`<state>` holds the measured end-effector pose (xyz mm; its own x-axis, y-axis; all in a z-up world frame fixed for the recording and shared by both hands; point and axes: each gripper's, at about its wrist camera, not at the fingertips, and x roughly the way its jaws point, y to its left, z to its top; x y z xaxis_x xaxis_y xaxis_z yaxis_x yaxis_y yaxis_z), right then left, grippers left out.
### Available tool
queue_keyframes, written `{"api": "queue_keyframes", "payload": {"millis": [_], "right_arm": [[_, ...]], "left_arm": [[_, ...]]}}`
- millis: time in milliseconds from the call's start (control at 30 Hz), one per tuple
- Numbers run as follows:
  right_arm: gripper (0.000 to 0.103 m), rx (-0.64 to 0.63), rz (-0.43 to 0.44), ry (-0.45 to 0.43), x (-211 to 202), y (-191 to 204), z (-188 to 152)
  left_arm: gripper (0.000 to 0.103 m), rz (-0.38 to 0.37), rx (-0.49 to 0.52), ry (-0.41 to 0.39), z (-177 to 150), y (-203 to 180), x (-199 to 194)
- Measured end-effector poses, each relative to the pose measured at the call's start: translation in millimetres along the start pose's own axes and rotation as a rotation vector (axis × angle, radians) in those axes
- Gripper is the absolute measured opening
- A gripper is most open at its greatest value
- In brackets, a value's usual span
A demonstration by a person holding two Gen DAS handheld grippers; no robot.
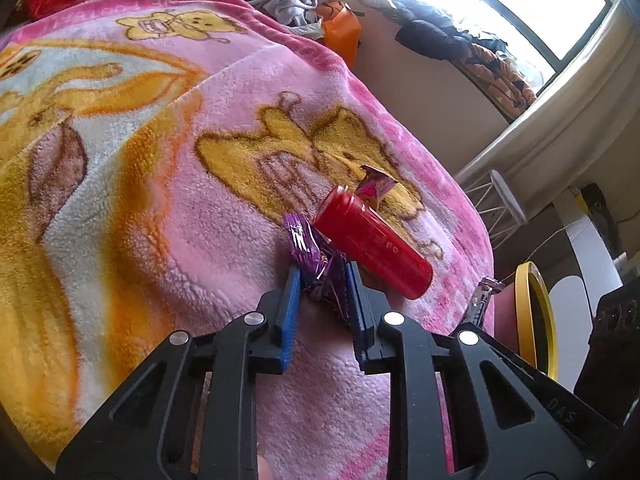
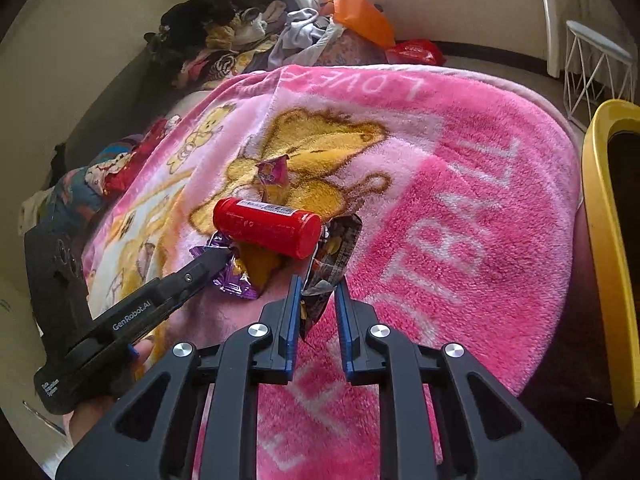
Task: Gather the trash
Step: 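Grasp the chocolate bar wrapper with the right tool while the left tool grasps the purple wrapper, then carry both wrappers over the yellow bin and open both tools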
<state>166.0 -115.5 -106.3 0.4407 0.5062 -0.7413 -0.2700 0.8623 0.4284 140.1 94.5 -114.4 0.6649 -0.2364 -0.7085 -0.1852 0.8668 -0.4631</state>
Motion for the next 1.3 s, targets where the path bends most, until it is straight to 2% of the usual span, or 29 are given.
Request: {"api": "queue_keyframes", "payload": {"millis": [233, 533, 800, 1300], "right_arm": [[0.016, -0.041, -0.016, -0.017, -6, 6, 0], [0.016, -0.091, -0.04, -0.055, -21, 7, -1], [0.016, -0.162, -0.089, -0.112, -40, 7, -1], [0.016, -0.153, -0.117, -0.172, -68, -10, 4]], "left_arm": [[0.016, 0.016, 0.025, -0.028, -4, -10, -9], [0.016, 0.028, 0.077, -0.124, 5, -27, -37], [0.015, -0.003, 0.125, -0.142, 3, -50, -45], [0.015, -0.054, 0.196, -0.154, -4, -81, -53]]}}
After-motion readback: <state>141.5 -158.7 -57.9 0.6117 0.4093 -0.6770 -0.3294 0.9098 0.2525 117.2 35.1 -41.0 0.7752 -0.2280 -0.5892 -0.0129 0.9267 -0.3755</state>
